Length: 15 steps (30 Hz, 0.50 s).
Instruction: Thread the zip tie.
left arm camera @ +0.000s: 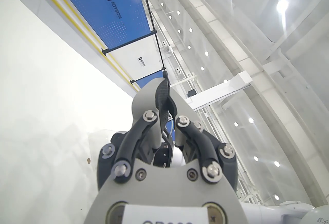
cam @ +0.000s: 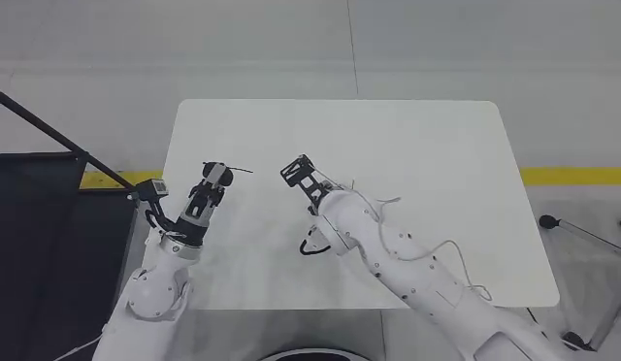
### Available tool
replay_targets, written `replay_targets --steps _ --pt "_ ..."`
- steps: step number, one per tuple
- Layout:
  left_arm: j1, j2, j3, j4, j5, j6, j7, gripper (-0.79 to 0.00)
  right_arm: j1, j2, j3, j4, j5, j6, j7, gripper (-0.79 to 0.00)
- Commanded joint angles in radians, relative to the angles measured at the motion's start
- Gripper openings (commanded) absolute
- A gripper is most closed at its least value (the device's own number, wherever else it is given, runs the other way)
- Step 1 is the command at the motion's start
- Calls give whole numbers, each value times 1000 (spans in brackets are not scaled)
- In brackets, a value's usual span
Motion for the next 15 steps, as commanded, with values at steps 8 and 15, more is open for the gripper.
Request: replay_targets --steps 8,15 --pt "0 0 0 0 0 0 0 -785 -1 -20 13 24 -8 -15 3 -662" --pt "0 0 0 0 0 0 0 -785 -18 -29 33 11 -38 -14 1 -739"
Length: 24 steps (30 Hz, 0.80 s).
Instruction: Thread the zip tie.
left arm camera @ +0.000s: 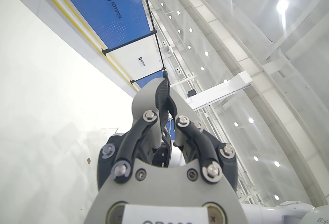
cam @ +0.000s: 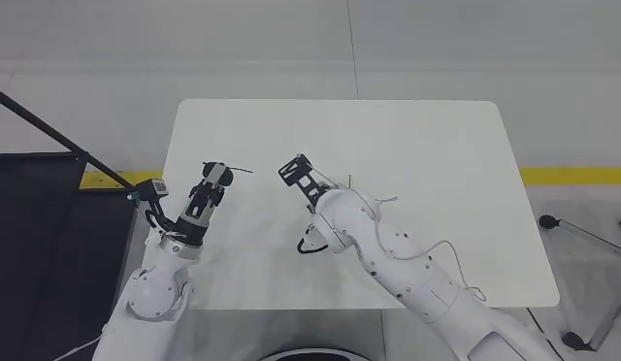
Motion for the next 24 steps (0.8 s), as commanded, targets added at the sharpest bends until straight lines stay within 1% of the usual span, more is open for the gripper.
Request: replay_targets --steps 1,4,6,8,10,16,19,22,24 --pt "0 0 0 0 0 0 0 -785 -7 -1 7 -8 -10 2 -1 -745" --pt "0 0 0 0 0 0 0 -785 -24 0 21 -35 -39 4 0 -742" --pt "0 0 0 0 0 0 0 -785 -38 1 31 -56 -58 5 1 -754" --pt "0 0 0 0 0 0 0 -785 -51 3 38 -76 -80 7 -1 -785" --pt "0 0 0 0 0 0 0 -785 -70 6 48 -106 -112 9 -7 -785" --pt "0 0 0 0 0 0 0 -785 -153 23 94 -258 -218 8 -34 -785" --pt "-9 1 7 -7 0 11 -24 -785 -217 38 140 -375 -246 -35 -65 -785" --pt "-45 6 10 6 1 23 -107 -785 -295 57 208 -492 -239 -93 -104 -785" --pt "-76 10 16 24 4 22 -173 -785 -360 72 265 -572 -209 -164 -153 -785"
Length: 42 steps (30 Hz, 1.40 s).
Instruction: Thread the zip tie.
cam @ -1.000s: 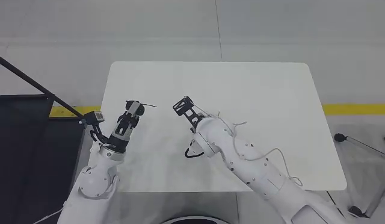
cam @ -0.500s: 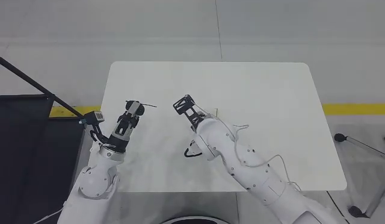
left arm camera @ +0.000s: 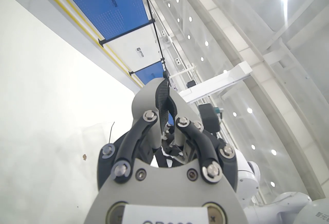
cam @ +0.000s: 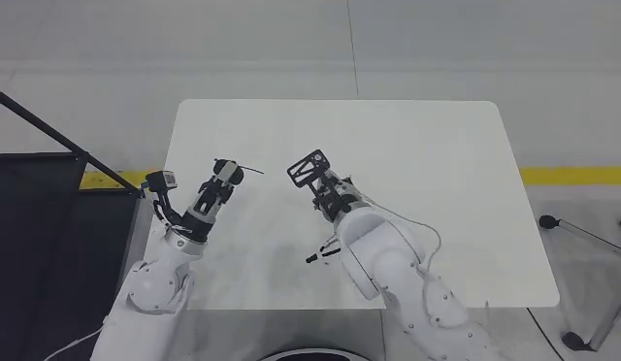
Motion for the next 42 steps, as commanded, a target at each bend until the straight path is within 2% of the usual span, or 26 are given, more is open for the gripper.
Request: replay_targets --steps 1,5,9,13,18,20,30,32,36,39,42 --pt "-24 3 6 16 8 -3 -58 -785 -54 12 49 -64 32 -64 -44 -785" --pt "-81 11 22 68 21 -41 -175 -785 -167 37 161 -161 141 -228 -161 -785" --pt "-148 19 56 130 -21 -60 -337 -785 -263 63 284 -213 292 -462 -295 -785" --pt "-196 29 76 162 -47 -80 -494 -785 -315 87 383 -224 405 -710 -386 -785" --pt "-227 39 95 174 -107 -56 -618 -785 -349 110 469 -221 501 -932 -475 -785" --pt "-228 40 94 175 -110 -52 -621 -785 -357 116 484 -218 521 -974 -487 -785" --pt "-228 40 94 175 -110 -52 -621 -785 -357 116 484 -218 521 -974 -487 -785" --pt "-229 41 109 159 -64 -41 -621 -785 -357 116 482 -220 523 -973 -492 -785" --pt "-273 49 154 168 14 -75 -731 -785 -339 120 478 -204 508 -1013 -580 -785" --pt "-316 53 187 200 -29 -124 -841 -785 -330 124 487 -189 509 -1049 -629 -785" --pt "-365 68 231 203 -52 -106 -874 -785 -321 131 487 -183 516 -1073 -676 -785"
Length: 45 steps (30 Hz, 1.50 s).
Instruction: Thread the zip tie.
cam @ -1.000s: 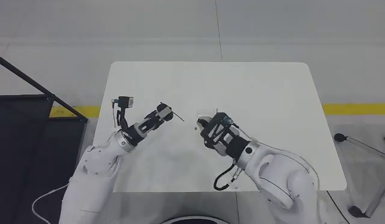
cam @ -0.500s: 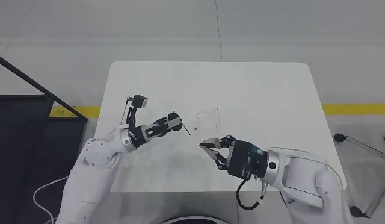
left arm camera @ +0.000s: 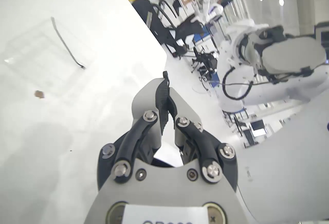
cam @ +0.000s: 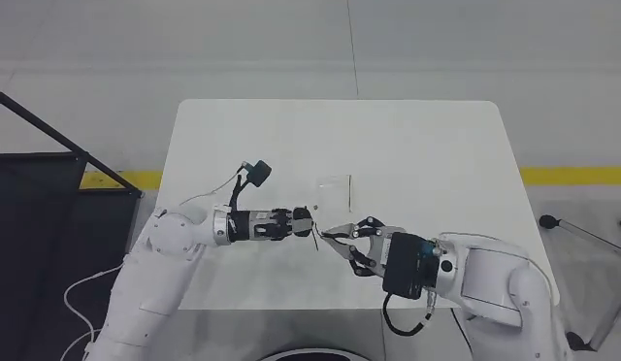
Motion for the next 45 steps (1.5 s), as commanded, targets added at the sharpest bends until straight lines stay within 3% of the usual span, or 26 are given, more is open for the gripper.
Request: replay_targets --steps 1,9,23,36,45 --pt "-24 12 30 -4 23 9 14 -785 7 7 -9 -1 0 0 -20 -785" --pt "-99 68 156 -17 89 -37 59 -785 54 55 -61 3 -31 0 -59 -785" --pt "-89 71 152 -32 110 -28 95 -785 46 56 -58 18 -25 42 -76 -785" --pt "-28 95 90 -94 290 -195 235 -785 29 73 -30 25 -35 41 -127 -785" --pt "-2 107 92 -124 318 -212 266 -785 53 78 -71 32 -132 81 -111 -785"
